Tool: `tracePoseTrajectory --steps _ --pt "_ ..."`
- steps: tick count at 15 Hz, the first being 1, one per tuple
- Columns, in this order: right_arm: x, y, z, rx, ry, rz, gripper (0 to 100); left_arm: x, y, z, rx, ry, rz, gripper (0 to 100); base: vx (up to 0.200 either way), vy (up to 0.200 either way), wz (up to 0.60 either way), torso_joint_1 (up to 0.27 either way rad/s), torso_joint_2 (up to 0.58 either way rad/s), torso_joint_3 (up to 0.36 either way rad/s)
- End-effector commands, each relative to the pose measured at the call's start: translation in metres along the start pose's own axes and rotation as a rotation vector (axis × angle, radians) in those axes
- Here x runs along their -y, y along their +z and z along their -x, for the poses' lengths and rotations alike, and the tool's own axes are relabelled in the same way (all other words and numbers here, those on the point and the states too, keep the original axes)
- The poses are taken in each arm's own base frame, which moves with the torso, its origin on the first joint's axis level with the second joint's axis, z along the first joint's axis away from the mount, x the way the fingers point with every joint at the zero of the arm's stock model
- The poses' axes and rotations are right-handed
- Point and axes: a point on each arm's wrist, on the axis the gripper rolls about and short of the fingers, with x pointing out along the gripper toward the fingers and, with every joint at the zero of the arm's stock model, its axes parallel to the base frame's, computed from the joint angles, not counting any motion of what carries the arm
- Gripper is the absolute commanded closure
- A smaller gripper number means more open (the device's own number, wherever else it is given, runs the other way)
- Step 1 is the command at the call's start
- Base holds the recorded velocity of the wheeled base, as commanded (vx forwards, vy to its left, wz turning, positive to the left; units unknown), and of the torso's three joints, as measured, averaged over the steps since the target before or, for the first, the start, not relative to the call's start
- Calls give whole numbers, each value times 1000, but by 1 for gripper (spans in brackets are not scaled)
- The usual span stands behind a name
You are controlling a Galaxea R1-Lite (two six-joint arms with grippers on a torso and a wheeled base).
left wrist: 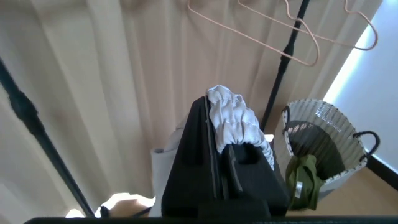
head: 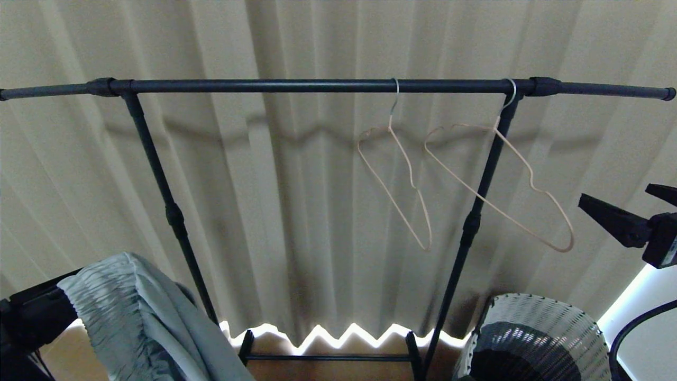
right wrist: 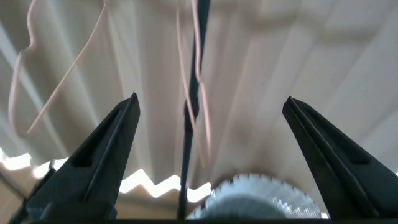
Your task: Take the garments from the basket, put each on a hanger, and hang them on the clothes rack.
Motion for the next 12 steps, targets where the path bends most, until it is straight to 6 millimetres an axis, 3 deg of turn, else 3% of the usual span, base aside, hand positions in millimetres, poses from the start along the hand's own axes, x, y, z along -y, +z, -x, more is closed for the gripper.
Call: tracePoseTrajectory --steps 1,3,5,9,11,12 --pt "7 20 -9 -43 -17 -2 0 0 0 0 1 0 -1 100 0 0 0 0 0 0" --pt "13 31 -30 -175 16 2 0 0 0 -1 -4 0 -29 100 0 0 0 0 0 0" --pt "13 32 -64 -248 24 16 0 0 -2 0 -7 0 -67 100 0 0 0 0 0 0" --pt "14 38 -100 -368 39 45 0 0 -7 2 -19 6 -71 100 0 0 0 0 0 0" --pt "14 37 -108 -379 42 47 0 1 -4 11 24 8 -71 100 0 0 0 0 0 0" --pt "13 31 -124 -409 44 45 0 3 0 23 80 4 -83 100 0 0 0 0 0 0"
